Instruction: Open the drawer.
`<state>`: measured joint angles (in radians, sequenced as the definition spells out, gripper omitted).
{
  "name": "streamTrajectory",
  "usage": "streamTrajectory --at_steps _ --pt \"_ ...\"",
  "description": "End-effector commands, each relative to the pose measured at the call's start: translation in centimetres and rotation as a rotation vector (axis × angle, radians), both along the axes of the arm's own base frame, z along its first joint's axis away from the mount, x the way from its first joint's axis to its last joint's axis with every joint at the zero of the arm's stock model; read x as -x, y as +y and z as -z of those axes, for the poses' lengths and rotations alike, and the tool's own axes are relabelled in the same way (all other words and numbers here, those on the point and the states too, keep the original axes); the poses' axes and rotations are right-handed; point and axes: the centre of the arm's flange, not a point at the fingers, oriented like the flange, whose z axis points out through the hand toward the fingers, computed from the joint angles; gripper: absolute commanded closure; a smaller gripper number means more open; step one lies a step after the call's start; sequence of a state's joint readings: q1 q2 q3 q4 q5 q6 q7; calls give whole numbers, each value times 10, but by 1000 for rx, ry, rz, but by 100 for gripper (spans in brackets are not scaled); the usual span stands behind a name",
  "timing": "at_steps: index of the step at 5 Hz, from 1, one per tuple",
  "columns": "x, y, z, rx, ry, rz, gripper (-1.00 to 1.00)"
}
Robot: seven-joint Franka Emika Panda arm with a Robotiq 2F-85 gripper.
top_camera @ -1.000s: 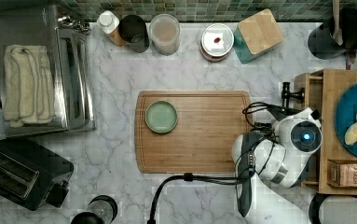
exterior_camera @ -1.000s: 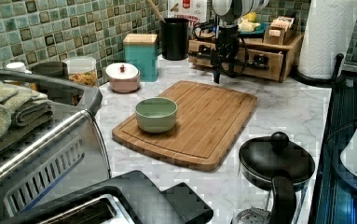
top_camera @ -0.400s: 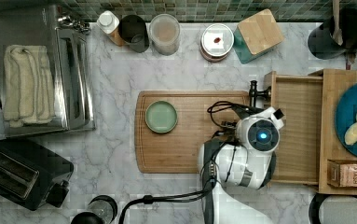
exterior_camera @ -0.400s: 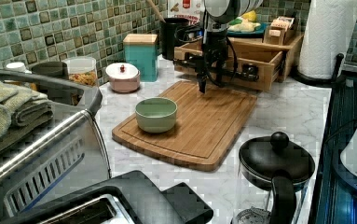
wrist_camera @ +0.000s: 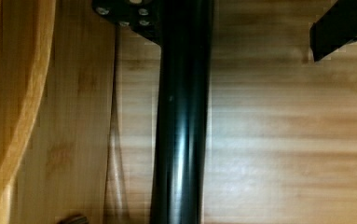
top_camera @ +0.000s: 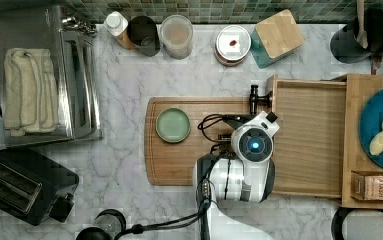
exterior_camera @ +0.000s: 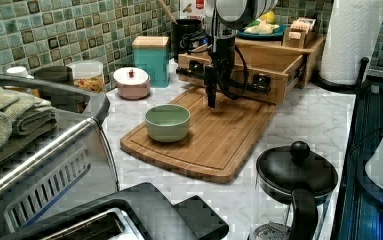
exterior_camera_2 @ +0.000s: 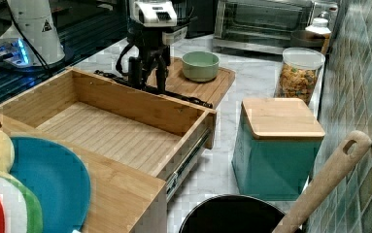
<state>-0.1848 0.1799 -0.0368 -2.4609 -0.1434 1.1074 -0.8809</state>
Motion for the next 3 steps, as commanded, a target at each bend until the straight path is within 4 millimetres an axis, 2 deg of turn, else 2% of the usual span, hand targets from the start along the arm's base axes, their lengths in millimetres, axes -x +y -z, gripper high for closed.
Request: streamTrajectory --at_steps 1,3 --pt "-23 108 -75 33 -159 -125 -100" --pt "-23 108 -75 33 -159 -125 -100"
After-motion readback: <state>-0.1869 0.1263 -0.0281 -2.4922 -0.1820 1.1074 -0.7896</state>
